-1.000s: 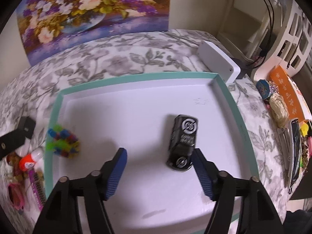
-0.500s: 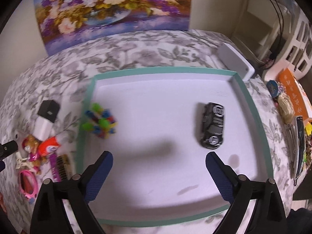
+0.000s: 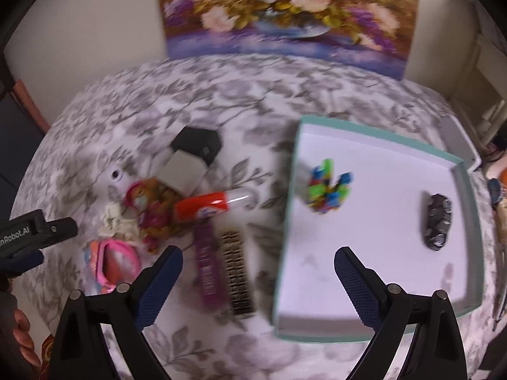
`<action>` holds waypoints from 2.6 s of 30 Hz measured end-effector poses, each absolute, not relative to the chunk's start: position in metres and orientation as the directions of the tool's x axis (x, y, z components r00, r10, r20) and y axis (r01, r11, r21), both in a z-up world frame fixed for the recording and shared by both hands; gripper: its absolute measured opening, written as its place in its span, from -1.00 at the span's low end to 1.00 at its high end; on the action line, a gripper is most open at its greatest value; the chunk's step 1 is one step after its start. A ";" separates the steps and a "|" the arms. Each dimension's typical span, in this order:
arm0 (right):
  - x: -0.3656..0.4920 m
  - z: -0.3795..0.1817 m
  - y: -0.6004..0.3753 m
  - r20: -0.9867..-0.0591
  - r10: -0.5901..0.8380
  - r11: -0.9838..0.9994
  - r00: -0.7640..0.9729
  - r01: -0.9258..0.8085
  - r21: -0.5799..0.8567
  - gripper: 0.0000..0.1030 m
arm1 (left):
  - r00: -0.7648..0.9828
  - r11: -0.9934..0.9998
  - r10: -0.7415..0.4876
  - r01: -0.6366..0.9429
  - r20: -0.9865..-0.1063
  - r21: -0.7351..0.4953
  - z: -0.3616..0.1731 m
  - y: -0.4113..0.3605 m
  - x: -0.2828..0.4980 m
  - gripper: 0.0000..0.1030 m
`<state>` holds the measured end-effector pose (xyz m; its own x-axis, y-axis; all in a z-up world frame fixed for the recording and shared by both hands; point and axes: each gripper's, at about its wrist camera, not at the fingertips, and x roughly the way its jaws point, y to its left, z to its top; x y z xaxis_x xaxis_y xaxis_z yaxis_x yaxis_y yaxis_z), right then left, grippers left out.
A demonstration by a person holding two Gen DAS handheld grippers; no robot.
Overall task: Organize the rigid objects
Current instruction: 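Grasp the orange-blue card holder with the left tool while the right tool grasps the patterned box, then carry the card holder with the left tool while the right tool lowers the patterned box into the tray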
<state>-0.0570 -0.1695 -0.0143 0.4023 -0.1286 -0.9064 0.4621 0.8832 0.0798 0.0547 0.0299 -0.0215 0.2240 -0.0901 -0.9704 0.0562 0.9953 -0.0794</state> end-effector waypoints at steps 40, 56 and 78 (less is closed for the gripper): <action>-0.044 -0.057 -0.166 -0.954 -0.010 0.913 0.299 0.392 0.113 -0.42 | 0.015 0.992 -0.036 0.124 -0.999 -0.034 -0.091 0.003 0.048 0.57; -0.036 -0.067 -0.152 -0.965 -0.076 0.939 0.253 0.343 0.016 -0.55 | 0.086 0.985 -0.019 0.170 -0.996 -0.004 -0.077 -0.015 0.040 -0.04; -0.057 -0.034 -0.191 -0.916 0.047 0.874 0.398 0.428 0.230 -0.58 | 0.213 0.976 -0.184 0.153 -0.960 -0.153 -0.025 -0.002 0.061 -0.56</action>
<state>-0.0568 -0.1915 -0.0341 0.3976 0.0465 -0.9164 0.4282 0.8739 0.2302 0.0610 -0.0019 -0.0252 0.2125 -0.1836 -0.9598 0.1535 0.9763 -0.1527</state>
